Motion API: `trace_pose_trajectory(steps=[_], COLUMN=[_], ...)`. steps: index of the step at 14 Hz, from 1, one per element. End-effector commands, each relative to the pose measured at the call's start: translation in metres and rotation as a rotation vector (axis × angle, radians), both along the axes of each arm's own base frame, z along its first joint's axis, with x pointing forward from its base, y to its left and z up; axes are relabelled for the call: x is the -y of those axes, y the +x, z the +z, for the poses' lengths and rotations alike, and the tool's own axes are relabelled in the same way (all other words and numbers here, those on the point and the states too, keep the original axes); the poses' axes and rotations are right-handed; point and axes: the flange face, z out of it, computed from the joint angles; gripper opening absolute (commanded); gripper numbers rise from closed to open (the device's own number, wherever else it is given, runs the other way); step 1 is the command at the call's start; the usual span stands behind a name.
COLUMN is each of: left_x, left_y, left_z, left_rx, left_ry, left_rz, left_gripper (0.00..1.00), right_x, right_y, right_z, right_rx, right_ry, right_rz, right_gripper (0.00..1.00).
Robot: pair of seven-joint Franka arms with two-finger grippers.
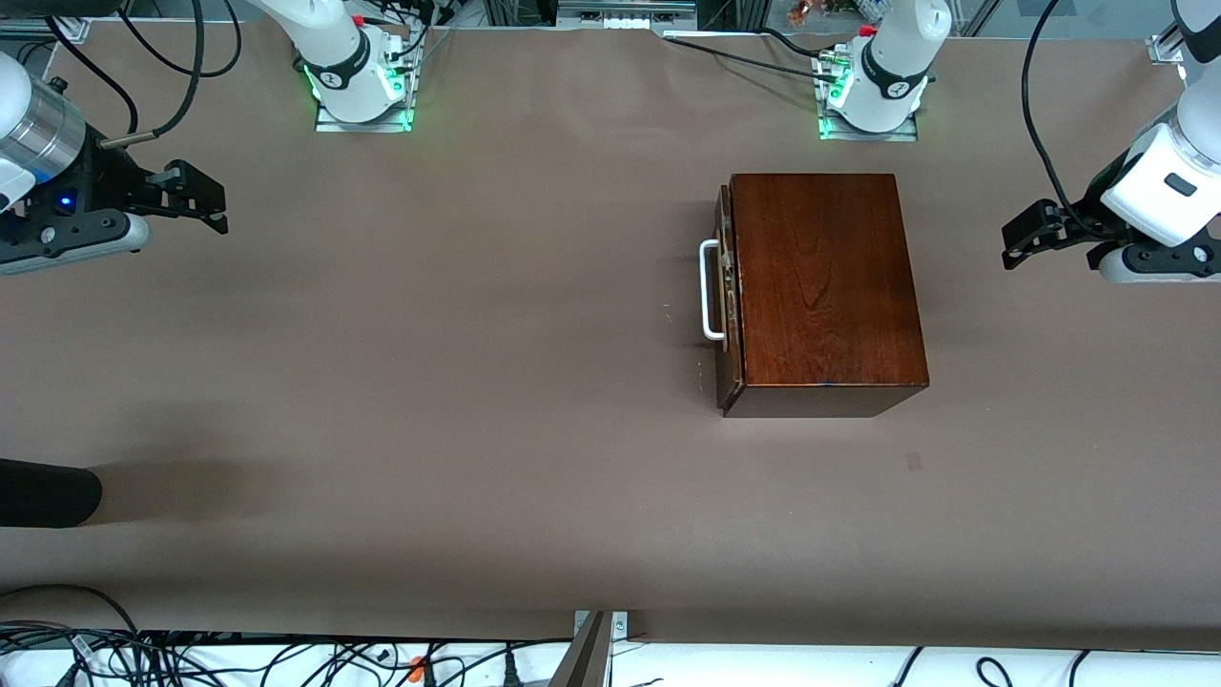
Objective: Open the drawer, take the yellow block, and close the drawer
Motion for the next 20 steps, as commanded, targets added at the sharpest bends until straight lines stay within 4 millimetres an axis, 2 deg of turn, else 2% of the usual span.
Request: trace_pose_trajectory(steps=[1,6,8,16,18,20], left_x=[0.001,0.001,0.001,0.008,0.022,0.065], left_y=[0.0,0.0,0.001,0.006,0.007,0.003], left_z=[0.005,0.005,-0.005,-0.017,-0.021,-0.029], left_rx=[-0.008,-0.008,-0.047,-0.088,-0.095,-0.109], left_ry=[-0.016,-0.016,-0.013,-0.022,-0.024,-0.022], left_rz=[-0.017,-0.017,-0.015,-0.029,-0.055,-0.123], left_gripper=[1.0,1.0,1.0,1.0,1.0,1.0], right_x=[-0.002,0.0,0.001,0.005,0.006,0.008], right_y=[-0.006,-0.006,-0.008,-0.006,-0.005,-0.006], right_z=[0.01,0.008,0.009,0.009,0.008,0.008], right_rx=[0.006,0.003,0.001,0.0,0.001,-0.003], right_ry=[-0.006,-0.007,-0.01,-0.009,-0.009,-0.009], right_rz=[0.001,-0.004,-0.004,-0.011,-0.013,-0.016], right_gripper=[1.0,1.0,1.0,1.0,1.0,1.0])
